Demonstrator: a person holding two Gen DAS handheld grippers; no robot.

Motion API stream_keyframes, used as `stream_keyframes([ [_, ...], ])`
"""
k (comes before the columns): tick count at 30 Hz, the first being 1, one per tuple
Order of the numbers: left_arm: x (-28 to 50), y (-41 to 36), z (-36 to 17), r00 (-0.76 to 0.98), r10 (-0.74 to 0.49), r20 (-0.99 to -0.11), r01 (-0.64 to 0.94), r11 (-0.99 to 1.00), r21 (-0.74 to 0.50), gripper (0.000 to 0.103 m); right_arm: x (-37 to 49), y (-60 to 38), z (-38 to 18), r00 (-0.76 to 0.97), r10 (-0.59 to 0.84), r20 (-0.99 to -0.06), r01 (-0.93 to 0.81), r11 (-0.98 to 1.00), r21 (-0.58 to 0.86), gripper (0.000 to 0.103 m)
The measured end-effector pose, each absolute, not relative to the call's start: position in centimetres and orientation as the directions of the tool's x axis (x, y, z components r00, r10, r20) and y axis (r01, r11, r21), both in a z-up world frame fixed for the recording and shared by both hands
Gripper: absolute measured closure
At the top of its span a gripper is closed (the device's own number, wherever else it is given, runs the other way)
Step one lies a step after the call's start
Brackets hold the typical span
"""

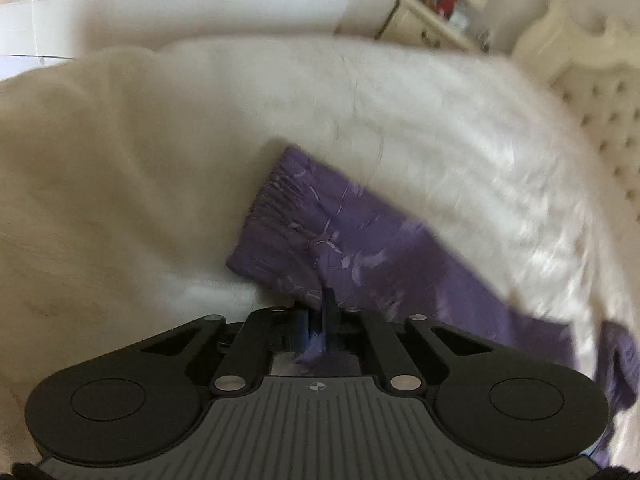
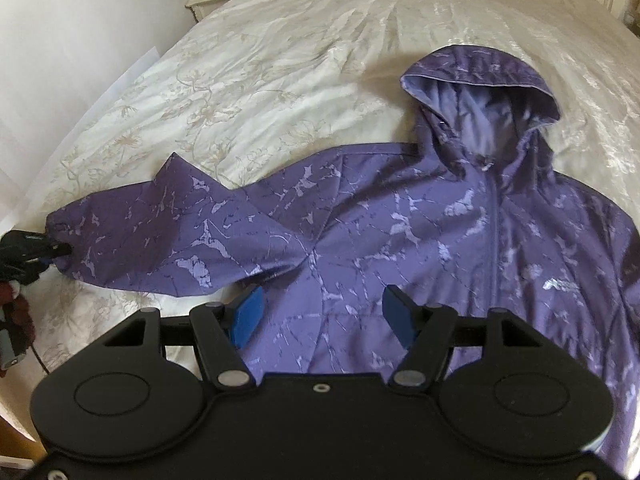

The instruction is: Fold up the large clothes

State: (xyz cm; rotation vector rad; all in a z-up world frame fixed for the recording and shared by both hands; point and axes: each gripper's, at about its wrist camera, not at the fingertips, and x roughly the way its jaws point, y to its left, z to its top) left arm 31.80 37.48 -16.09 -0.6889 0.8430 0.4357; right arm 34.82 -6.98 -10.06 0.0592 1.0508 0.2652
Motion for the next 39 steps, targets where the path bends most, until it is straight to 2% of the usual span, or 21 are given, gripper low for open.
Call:
stream_keyframes([
  [2,31.4,37.0,-14.3,0.645,0.096,-0.759,-0.565,0.728,-0.388,0.098,35.6,-6.5,-10.7,0.457,0.266,-0.849,-0.208,0.960,0.189,0.048],
  [6,30.6,35.0,-9.4,0.725,0.095,-0.683,-0.458,0.806,-0.374,0.098,37.1,-5.6,-12.0,0.446,0.281,-0.850,-0.224,0.954,0.198,0.054],
  [8,30.2,33.9,-6.5,0.765,0.093,-0.638,-0.403,0.841,-0.361,0.098,37.8,-5.2,-12.7,0.444,0.298,-0.845,-0.227,0.950,0.215,0.062],
  [13,29.5,31.6,-1.0,0.853,0.045,-0.520,-0.282,0.878,-0.387,0.098,39.2,-4.1,-14.6,0.445,0.335,-0.831,-0.236,0.939,0.252,0.076],
  [19,30.1,28.0,2.5,0.902,-0.027,-0.431,-0.159,0.907,-0.389,0.098,41.4,-1.8,-18.1,0.400,0.351,-0.847,-0.240,0.932,0.273,0.077],
  [26,30.5,21.6,3.2,0.908,-0.135,-0.398,-0.021,0.931,-0.363,0.098,43.6,-1.2,-21.6,0.298,0.394,-0.869,-0.260,0.910,0.323,0.077],
  [30,31.8,17.3,3.6,0.908,-0.192,-0.374,0.061,0.941,-0.333,0.098,43.8,-3.0,-20.5,0.280,0.458,-0.843,-0.295,0.877,0.379,0.077],
  [34,32.6,12.7,3.2,0.885,-0.288,-0.366,0.153,0.922,-0.355,0.098,41.8,-7.7,-17.5,0.365,0.496,-0.788,-0.243,0.868,0.433,0.074],
  [39,33.4,6.9,0.6,0.827,-0.408,-0.387,0.255,0.885,-0.390,0.098,39.0,-15.0,-15.8,0.404,0.452,-0.795,-0.160,0.891,0.425,0.074],
])
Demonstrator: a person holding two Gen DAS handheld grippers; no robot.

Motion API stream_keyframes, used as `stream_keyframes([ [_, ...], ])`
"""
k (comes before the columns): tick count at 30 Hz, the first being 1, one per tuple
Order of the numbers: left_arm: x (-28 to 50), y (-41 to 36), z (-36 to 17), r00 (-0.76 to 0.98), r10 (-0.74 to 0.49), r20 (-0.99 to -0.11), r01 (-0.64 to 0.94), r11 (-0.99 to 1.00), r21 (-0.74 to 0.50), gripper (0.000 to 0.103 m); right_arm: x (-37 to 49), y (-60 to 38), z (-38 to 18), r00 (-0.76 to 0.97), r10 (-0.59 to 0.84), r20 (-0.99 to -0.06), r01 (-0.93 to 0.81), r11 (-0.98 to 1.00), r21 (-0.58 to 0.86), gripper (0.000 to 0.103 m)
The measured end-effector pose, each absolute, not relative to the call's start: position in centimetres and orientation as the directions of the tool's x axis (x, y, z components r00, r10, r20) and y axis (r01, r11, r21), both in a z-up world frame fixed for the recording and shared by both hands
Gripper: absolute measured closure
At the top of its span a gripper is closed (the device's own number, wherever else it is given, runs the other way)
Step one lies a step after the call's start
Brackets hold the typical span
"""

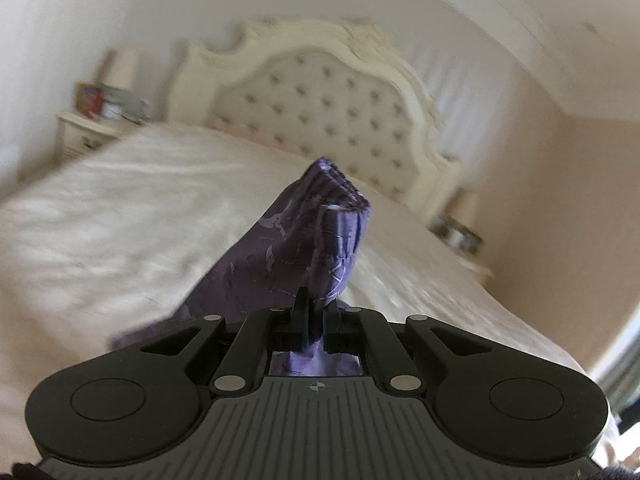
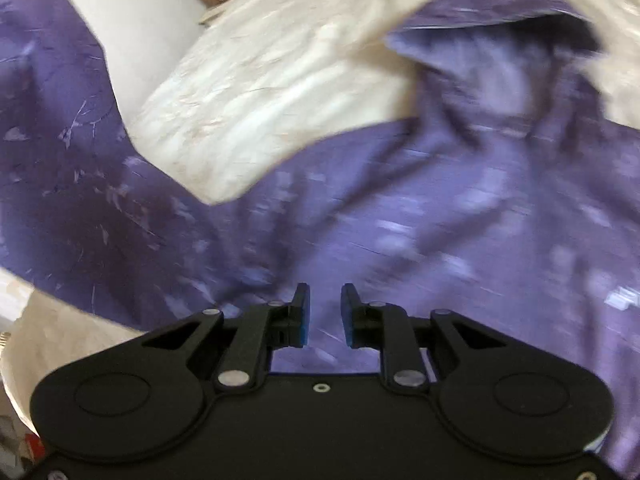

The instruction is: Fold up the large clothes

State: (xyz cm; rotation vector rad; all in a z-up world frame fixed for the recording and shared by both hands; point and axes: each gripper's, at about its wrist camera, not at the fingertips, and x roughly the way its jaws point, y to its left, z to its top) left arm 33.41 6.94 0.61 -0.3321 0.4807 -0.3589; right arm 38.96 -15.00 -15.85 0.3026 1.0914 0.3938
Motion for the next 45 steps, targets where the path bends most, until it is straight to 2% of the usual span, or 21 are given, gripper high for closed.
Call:
stream_keyframes([
  [7,36.3,-1.0,-7.5,0.687,-0.492,-0.534,0.312,0.864,-0.395,0.096,35.2,-24.6,-17.9,0.385,0.302,-0.872,0.021,0.942,0.336,0.074],
  [13,36.7,-5.1,-12.5,0.525,-0.525,-0.670,0.358,0.850,-0.386,0.081,32.4,-29.8,-19.6,0.360,0.227,-0.905,0.143,0.945,0.294,0.075],
  [15,35.7,-5.1,-12.4,0.503,-0.550,-0.667,0.394,0.833,-0.389,0.075,32.2,-30.8,-19.5,0.363,0.244,-0.899,0.155,0.936,0.316,0.068],
  [17,34.2,-5.0,-11.3,0.504,-0.561,-0.657,0.432,0.822,-0.370,0.061,32.4,-31.6,-19.2,0.369,0.270,-0.890,0.157,0.925,0.346,0.046],
  [20,32.0,-3.9,-10.4,0.515,-0.558,-0.651,0.472,0.818,-0.328,0.050,32.6,-32.1,-18.6,0.375,0.270,-0.887,0.148,0.927,0.345,0.040],
  [24,30.5,-1.9,-10.7,0.542,-0.468,-0.698,0.434,0.867,-0.244,0.050,32.3,-32.8,-17.8,0.381,0.239,-0.893,0.141,0.940,0.312,0.040],
  [28,31.6,2.7,-13.1,0.547,-0.289,-0.785,0.266,0.950,-0.165,0.050,31.9,-33.6,-17.4,0.393,0.227,-0.891,0.169,0.935,0.313,0.039],
  [33,32.8,8.0,-14.6,0.541,-0.132,-0.830,0.095,0.991,-0.095,0.050,31.6,-34.8,-16.2,0.443,0.252,-0.860,0.215,0.902,0.375,0.034],
  [39,33.1,10.7,-14.9,0.535,-0.071,-0.842,0.029,0.997,-0.066,0.050,33.8,-34.1,-18.6,0.397,0.299,-0.868,0.239,0.879,0.412,0.032],
  [40,33.2,10.7,-14.9,0.534,-0.068,-0.843,0.030,0.998,-0.061,0.050,34.2,-33.7,-19.1,0.385,0.296,-0.874,0.243,0.881,0.405,0.034],
  [41,33.3,10.8,-15.1,0.535,-0.066,-0.842,0.031,0.998,-0.059,0.050,34.7,-33.3,-19.6,0.372,0.301,-0.878,0.247,0.880,0.406,0.048],
  [42,33.3,10.8,-15.1,0.535,-0.066,-0.842,0.033,0.998,-0.058,0.050,35.2,-32.7,-19.7,0.359,0.298,-0.884,0.246,0.884,0.398,0.054],
  [43,33.4,11.1,-15.3,0.537,-0.068,-0.841,0.036,0.998,-0.057,0.050,35.6,-32.1,-19.5,0.349,0.274,-0.896,0.234,0.900,0.367,0.071],
  [45,33.2,11.3,-15.1,0.541,-0.066,-0.838,0.040,0.998,-0.053,0.050,35.9,-30.7,-17.2,0.397,0.279,-0.874,0.133,0.925,0.356,0.076],
])
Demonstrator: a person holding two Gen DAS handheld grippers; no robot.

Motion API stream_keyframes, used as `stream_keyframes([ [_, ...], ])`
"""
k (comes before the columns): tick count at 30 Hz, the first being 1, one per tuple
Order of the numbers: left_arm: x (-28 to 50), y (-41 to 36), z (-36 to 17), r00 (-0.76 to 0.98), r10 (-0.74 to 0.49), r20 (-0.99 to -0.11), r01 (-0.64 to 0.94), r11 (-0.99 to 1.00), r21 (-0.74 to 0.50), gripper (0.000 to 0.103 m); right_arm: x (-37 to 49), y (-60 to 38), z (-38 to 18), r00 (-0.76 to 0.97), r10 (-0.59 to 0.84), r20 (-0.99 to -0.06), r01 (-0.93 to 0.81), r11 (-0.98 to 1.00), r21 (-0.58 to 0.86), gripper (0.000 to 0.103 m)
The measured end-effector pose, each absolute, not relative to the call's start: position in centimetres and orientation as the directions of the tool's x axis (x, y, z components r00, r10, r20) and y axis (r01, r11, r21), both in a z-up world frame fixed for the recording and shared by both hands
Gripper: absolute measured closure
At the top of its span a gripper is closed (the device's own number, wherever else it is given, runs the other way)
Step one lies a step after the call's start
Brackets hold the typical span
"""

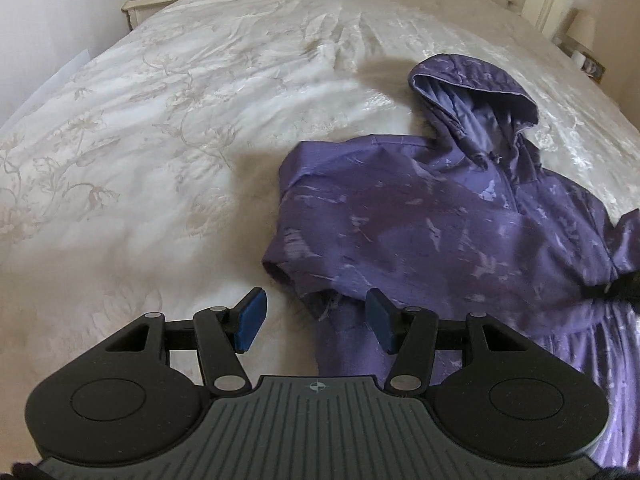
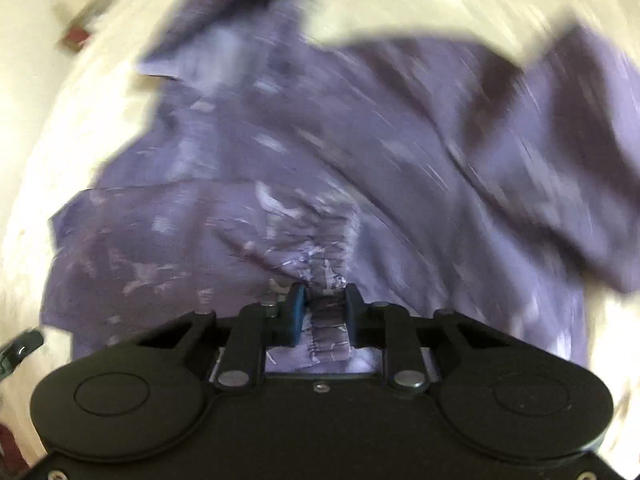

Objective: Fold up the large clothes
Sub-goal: 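Grasp the other sleeve cuff with the right gripper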

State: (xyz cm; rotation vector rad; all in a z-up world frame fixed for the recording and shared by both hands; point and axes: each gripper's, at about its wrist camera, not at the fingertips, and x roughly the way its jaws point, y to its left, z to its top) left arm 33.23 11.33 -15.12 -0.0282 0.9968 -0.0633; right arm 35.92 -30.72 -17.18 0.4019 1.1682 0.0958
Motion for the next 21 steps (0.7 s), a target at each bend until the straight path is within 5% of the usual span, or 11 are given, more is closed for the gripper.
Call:
stream_keyframes([
  [2,33.3,11.6,-15.2,0.545,-0.069,-0.836,0.039,0.998,-0.056,0.050,35.6,-29.8,-13.5,0.469,0.333,-0.818,-0.004,0.927,0.375,0.087],
  [6,33.5,11.9,-15.1,0.556,-0.073,-0.828,0.037,0.997,-0.063,0.050,34.7,-31.0,-8.5,0.571,0.255,-0.780,-0.053,0.960,0.275,0.087],
  [21,37.5,11.5,-16.8,0.546,-0.101,-0.832,0.006,0.993,-0.117,0.050,35.1,-34.5,-16.3,0.362,0.085,-0.928,0.145,0.979,0.146,0.084],
])
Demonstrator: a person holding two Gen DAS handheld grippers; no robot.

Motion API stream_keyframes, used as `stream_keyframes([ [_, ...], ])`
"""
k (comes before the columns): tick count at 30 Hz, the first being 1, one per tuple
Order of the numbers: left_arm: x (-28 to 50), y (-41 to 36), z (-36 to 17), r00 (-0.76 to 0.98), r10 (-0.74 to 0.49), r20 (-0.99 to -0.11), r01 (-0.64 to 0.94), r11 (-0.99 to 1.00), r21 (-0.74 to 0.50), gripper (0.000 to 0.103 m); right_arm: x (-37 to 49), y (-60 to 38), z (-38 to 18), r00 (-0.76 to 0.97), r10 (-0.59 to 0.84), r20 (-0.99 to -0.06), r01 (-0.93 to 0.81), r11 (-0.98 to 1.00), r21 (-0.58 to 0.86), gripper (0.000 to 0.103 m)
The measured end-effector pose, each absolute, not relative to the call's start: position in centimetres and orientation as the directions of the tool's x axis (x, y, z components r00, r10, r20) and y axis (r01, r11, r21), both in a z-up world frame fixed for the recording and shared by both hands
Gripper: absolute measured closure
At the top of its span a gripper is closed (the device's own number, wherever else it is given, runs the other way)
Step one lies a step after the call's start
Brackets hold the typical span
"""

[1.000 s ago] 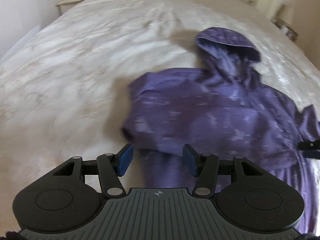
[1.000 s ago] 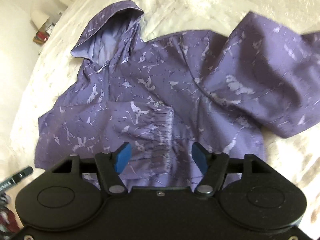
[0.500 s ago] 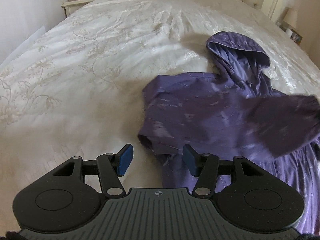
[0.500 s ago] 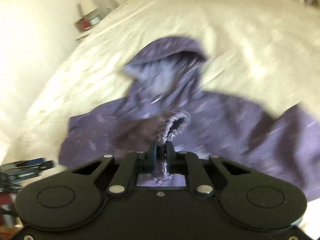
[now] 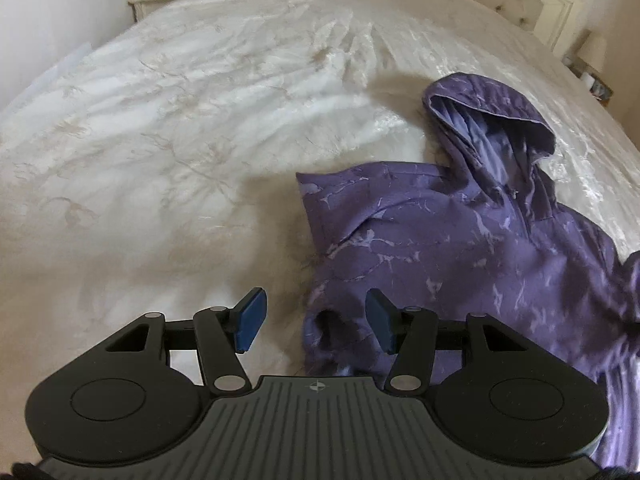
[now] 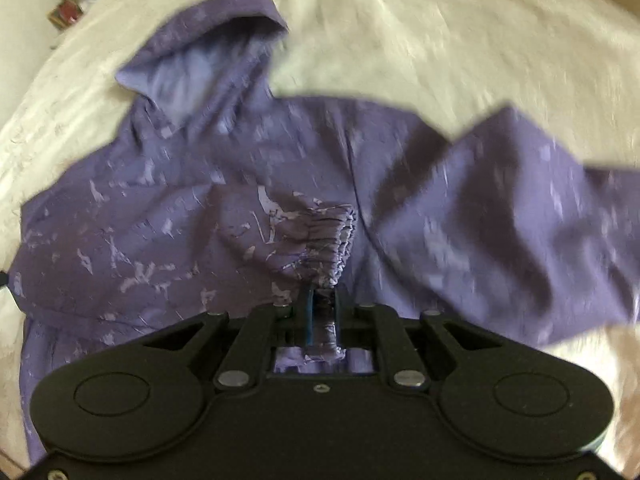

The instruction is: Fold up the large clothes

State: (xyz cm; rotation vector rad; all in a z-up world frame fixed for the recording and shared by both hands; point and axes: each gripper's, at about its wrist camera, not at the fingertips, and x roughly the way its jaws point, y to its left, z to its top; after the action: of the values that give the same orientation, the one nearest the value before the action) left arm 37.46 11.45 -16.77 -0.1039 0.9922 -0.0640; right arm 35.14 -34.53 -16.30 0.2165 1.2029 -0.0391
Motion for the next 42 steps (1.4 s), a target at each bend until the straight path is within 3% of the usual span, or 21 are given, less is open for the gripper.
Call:
stream_keyframes([
  [1,37.8,11.4,-17.1,0.534,-0.113,-0.838,0.013,0.992,-0.125,0.051,35.2,-34.5,-16.6,0.335,0.089,-0.938,0.129,0.982,0.140,0.082],
  [4,37.9,10.8,-18.5,0.497,-0.132,-0.858,0.053,0.991,-0.122,0.074,34.8,-33.9,-16.0,0.349,0.042,-0.936,0.111,0.990,0.086,0.075],
  [7,37.0,10.5,-19.4,0.488,-0.124,-0.864,0.073,0.992,-0.101,0.079,35.0,-33.2,-13.6,0.451,-0.021,-0.893,0.132,0.990,0.044,0.050],
  [10,36.1,10.6,-19.4,0.504,-0.139,-0.852,0.082,0.990,-0.113,0.082,35.8,-31.2,-10.9,0.555,-0.005,-0.832,0.063,0.997,0.036,0.045],
  [14,35.4,11.2,-19.2,0.520,-0.161,-0.839,0.060,0.986,-0.152,0.084,39.1,-26.8,-9.2,0.577,0.183,-0.796,-0.123,0.983,0.137,0.045],
  [19,34.4,12.1,-19.4,0.527,-0.182,-0.830,-0.006,0.976,-0.218,0.085,44.1,-17.1,-9.7,0.483,0.417,-0.770,-0.401,0.887,0.229,0.045],
  [23,33.9,12.3,-19.8,0.520,-0.190,-0.833,-0.026,0.971,-0.238,0.086,46.9,-9.3,-11.1,0.380,0.514,-0.769,-0.575,0.782,0.239,0.046],
  [28,33.9,12.5,-19.9,0.524,-0.192,-0.830,-0.043,0.967,-0.251,0.086,49.9,-3.5,-14.0,0.279,0.531,-0.800,-0.633,0.728,0.263,0.046],
  [30,34.0,12.4,-20.0,0.524,-0.192,-0.830,-0.052,0.965,-0.255,0.087,50.9,-2.6,-15.1,0.239,0.521,-0.819,-0.635,0.722,0.274,0.055],
  [31,34.0,12.4,-20.0,0.524,-0.192,-0.830,-0.055,0.965,-0.258,0.086,51.0,-2.0,-15.4,0.216,0.520,-0.827,-0.636,0.717,0.284,0.092],
  [32,33.9,12.4,-20.1,0.523,-0.191,-0.831,-0.058,0.964,-0.259,0.086,51.4,-1.6,-15.7,0.188,0.527,-0.829,-0.642,0.705,0.303,0.096],
  [40,32.1,12.4,-21.6,0.462,-0.169,-0.870,-0.091,0.967,-0.236,0.087,55.5,-1.1,-17.8,0.259,0.430,-0.865,-0.548,0.803,0.235,0.098],
  [41,31.9,12.5,-21.4,0.462,-0.163,-0.872,-0.089,0.969,-0.229,0.086,55.4,-1.4,-17.5,0.280,0.436,-0.855,-0.551,0.803,0.229,0.088],
  [42,31.7,12.5,-21.1,0.465,-0.155,-0.871,-0.081,0.973,-0.217,0.086,55.3,-2.1,-17.0,0.310,0.459,-0.833,-0.541,0.805,0.242,0.085],
])
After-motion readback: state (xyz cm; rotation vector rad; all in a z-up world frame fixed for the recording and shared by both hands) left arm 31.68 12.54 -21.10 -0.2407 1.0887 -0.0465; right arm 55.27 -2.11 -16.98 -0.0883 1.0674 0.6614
